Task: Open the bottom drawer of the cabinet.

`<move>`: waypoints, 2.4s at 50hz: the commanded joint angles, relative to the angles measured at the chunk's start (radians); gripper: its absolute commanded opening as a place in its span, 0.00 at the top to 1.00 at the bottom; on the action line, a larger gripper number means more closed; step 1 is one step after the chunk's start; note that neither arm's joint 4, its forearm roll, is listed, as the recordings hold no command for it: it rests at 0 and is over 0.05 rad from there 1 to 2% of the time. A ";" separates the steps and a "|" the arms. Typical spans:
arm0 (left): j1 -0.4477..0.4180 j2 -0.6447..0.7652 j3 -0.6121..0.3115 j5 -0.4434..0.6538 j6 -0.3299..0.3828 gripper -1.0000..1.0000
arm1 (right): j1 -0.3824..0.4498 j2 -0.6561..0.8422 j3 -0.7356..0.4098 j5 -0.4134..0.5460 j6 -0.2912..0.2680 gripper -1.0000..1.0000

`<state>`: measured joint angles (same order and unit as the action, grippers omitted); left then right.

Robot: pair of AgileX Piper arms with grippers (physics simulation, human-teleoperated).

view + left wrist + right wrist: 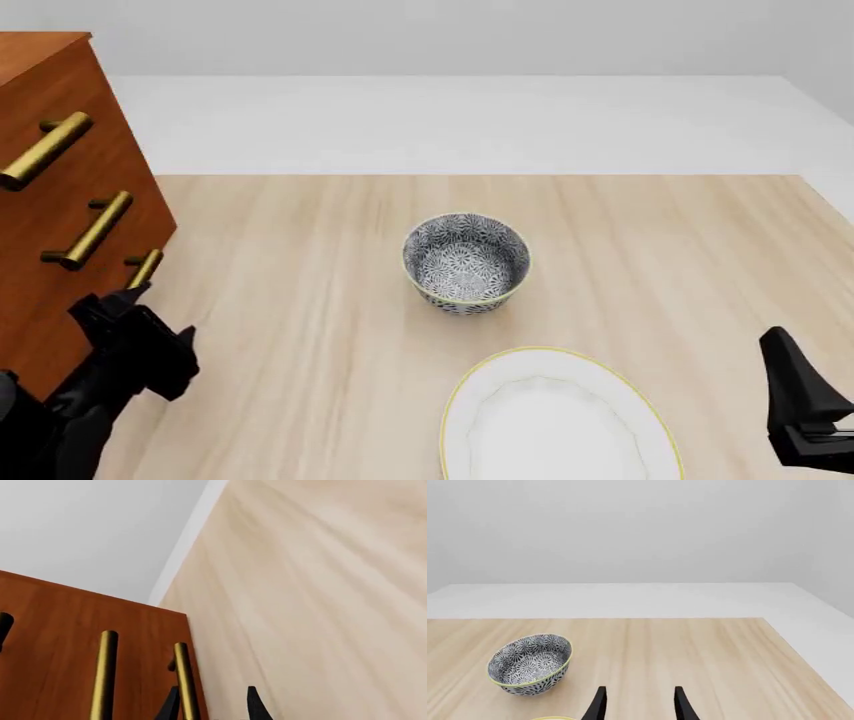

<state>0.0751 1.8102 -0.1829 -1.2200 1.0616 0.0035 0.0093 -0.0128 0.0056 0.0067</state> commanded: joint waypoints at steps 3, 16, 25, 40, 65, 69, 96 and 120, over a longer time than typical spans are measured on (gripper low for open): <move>0.041 0.037 -0.026 0.000 0.022 0.00 | 0.000 0.000 0.000 0.000 0.000 0.00; 0.066 0.070 -0.056 0.000 0.037 0.00 | 0.000 0.000 0.000 0.000 0.000 0.00; 0.089 0.114 -0.090 0.000 0.044 0.00 | 0.000 0.000 0.000 0.000 0.000 0.00; 0.128 0.153 -0.121 0.000 0.056 0.00 | 0.000 0.000 0.000 0.000 0.000 0.00; 0.186 0.155 -0.123 0.000 0.070 0.00 | 0.000 0.000 0.000 0.000 0.000 0.00; 0.190 0.162 -0.128 0.000 0.074 0.00 | 0.000 0.000 0.000 0.000 0.000 0.00; 0.051 0.125 -0.089 0.000 0.056 1.00 | 0.000 0.000 0.000 0.000 0.000 0.00; -0.121 0.213 -0.139 0.000 0.015 1.00 | 0.000 0.000 0.000 0.000 0.000 0.00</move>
<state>0.1154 1.9260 -0.2763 -1.2202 1.0876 0.0035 0.0094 -0.0128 0.0055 0.0067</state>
